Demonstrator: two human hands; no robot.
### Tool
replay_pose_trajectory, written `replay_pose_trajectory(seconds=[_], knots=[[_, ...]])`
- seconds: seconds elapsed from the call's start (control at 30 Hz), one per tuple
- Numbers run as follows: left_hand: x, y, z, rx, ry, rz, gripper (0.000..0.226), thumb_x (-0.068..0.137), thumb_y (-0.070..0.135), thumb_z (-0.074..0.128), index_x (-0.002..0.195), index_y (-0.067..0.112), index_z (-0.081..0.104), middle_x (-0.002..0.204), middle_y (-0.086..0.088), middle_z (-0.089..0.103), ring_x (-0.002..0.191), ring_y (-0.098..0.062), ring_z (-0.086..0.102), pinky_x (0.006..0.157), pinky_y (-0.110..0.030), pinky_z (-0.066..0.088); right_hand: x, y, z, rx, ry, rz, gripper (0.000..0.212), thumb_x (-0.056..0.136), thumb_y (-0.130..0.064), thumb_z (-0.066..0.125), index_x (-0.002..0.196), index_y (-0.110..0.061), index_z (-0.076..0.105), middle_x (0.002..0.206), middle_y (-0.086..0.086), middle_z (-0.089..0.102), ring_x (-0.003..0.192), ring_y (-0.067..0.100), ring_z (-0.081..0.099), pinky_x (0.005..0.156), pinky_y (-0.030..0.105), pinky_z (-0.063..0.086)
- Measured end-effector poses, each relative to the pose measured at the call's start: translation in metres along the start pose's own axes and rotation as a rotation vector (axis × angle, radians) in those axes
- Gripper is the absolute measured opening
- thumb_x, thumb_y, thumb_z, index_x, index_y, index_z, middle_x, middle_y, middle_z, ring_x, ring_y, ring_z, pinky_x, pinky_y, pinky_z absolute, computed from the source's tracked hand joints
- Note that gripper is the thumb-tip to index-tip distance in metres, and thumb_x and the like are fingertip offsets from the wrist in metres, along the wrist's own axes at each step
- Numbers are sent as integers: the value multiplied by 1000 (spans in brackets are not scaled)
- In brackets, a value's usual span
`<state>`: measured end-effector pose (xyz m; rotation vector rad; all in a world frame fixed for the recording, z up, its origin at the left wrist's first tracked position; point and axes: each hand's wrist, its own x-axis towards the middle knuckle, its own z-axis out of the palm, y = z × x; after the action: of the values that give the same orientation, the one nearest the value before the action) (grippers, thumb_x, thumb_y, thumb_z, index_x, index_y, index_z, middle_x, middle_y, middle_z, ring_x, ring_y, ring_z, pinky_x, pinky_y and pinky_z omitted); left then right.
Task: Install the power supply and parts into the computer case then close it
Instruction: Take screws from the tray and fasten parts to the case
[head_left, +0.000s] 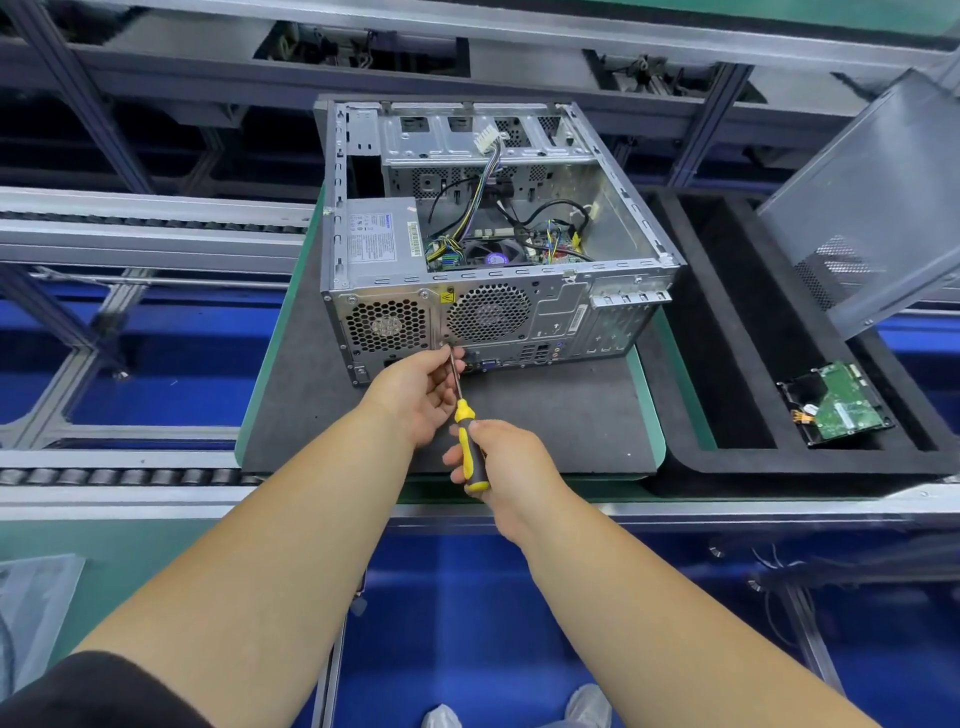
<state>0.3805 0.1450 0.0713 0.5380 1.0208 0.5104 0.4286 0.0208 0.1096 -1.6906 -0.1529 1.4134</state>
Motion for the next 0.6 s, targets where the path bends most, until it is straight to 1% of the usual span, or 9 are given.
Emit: replay_pose_trajectory(seconds=[0.1,0.17,0.33,0.47,0.53,0.6], knots=[[1,0,-1,-20,-9,-6,19,97,21,54,89,13,70,73,4,63,60,-3,49,55,-15,39,2,5,3,152,7,-8,19,98,-28,58,91,-11,63,70,5,61,56,13,48,57,26,39],[1,0,-1,-23,-18,-11,20,97,20,54,89,13,70,74,4,63,62,-4,49,56,-16,39,3,7,3,178,28,-12,17,97,-26,62,88,-11,63,71,5,59,56,12,49,54,24,41],[0,-2,-4,12,-70,6,22,97,19,51,90,13,72,70,4,71,69,-7,59,64,-18,46,3,3,1,209,60,52,24,101,-28,54,90,-9,63,70,5,61,57,12,49,52,23,42],[-1,-3,-6,0,-53,9,16,94,19,58,91,13,72,71,4,71,70,-7,61,66,-18,48,4,1,-1,223,36,106,46,106,-35,40,84,-7,70,60,2,60,51,10,48,47,20,40],[-1,-4,-6,-20,-39,9,13,94,17,60,91,12,71,69,4,70,68,-6,60,63,-16,47,5,3,-2,252,17,113,48,105,-38,41,85,-6,72,59,2,61,50,9,49,46,20,41],[-2,-4,-4,-37,-32,8,11,93,17,61,91,12,70,67,4,69,64,-5,59,59,-15,46,6,4,-3,281,5,94,41,100,-41,53,90,-6,71,64,4,61,51,10,50,45,20,41]])
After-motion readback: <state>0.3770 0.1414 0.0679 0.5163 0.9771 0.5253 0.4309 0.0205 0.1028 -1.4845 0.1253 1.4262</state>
